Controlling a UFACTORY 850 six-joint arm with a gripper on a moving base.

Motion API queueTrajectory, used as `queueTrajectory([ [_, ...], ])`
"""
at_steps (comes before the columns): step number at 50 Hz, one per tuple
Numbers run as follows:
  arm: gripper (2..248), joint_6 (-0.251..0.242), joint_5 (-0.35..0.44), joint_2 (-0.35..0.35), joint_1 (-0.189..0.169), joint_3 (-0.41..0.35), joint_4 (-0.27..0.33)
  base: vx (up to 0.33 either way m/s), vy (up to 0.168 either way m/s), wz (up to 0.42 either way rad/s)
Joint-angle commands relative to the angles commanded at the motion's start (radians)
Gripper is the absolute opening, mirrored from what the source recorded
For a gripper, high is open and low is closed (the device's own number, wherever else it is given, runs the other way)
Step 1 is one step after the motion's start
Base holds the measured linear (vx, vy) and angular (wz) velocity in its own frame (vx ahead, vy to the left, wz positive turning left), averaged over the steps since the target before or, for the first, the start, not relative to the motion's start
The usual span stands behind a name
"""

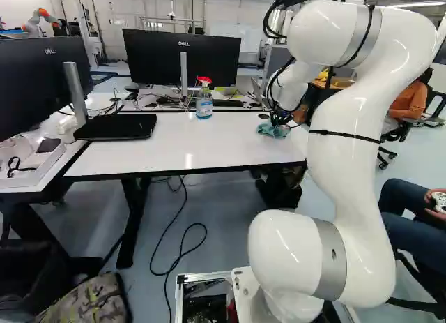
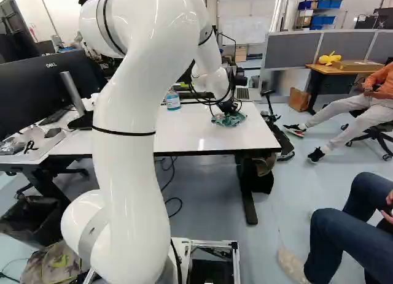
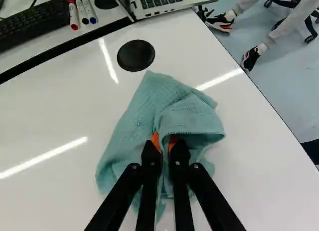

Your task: Clean the table with the green towel

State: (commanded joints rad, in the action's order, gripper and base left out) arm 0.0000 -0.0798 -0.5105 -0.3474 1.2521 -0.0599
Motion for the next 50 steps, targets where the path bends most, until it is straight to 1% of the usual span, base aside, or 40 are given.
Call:
queueTrajectory([
  [13, 34, 0.000, 0.000, -0.024, 0.033, 0.032, 0.000, 0.000, 0.000, 0.000],
  [24, 34, 0.000, 0.000, -0.066, 0.043, 0.089, 0.000, 0.000, 0.000, 0.000],
  [37, 34, 0.000, 0.000, -0.120, 0.034, 0.163, 0.000, 0.000, 0.000, 0.000],
  [50, 34, 0.000, 0.000, -0.157, 0.010, 0.214, 0.000, 0.000, 0.000, 0.000],
])
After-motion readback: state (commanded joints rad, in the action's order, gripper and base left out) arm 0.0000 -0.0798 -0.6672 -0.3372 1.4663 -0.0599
